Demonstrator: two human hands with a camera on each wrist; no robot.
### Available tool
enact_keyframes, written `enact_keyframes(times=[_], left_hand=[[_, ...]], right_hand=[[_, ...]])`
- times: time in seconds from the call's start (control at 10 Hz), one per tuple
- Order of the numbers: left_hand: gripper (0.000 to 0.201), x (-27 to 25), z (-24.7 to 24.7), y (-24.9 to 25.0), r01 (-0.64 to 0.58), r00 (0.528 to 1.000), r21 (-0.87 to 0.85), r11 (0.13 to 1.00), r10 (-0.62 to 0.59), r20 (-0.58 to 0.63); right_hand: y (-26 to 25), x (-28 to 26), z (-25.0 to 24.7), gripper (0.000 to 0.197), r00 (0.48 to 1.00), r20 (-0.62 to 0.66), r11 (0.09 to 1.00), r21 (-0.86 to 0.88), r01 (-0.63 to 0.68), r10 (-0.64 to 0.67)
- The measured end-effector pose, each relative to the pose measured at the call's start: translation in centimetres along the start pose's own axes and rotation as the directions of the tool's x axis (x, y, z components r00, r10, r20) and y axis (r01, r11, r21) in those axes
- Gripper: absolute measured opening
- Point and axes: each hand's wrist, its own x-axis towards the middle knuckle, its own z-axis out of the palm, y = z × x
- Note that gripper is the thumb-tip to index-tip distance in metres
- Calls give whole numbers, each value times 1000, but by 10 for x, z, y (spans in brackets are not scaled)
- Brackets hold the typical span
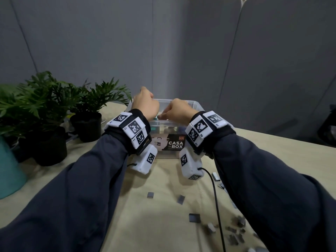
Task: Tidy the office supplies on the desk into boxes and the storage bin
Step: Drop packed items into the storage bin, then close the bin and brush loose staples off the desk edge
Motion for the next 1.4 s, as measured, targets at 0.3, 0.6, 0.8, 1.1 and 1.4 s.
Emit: enact_keyframes(times=[0.3, 0.6, 0.8, 1.1, 1.4], left_hand=[[19, -37, -2, 27, -354, 906, 153, 922, 379, -189], [22, -129, 0, 45, -486, 693, 595, 640, -133, 709], [15, -169, -12, 38, -552, 612, 726, 411, -392, 687], [63, -224, -12, 50, -605, 255, 571, 556, -544, 800], [90, -261, 19, 62, -785, 437, 508, 353, -265, 859]], right_hand=[[25, -51, -67, 33, 981, -193, 985, -168, -25, -8], [77, -158, -102, 48, 844, 229, 742, -619, -258, 485], [88, -226, -94, 61, 688, 253, 634, -674, -379, 681], [154, -291, -98, 161, 750, 149, 517, -807, -284, 644], [232, -333, -106, 157, 663, 21, 457, -741, -492, 748]])
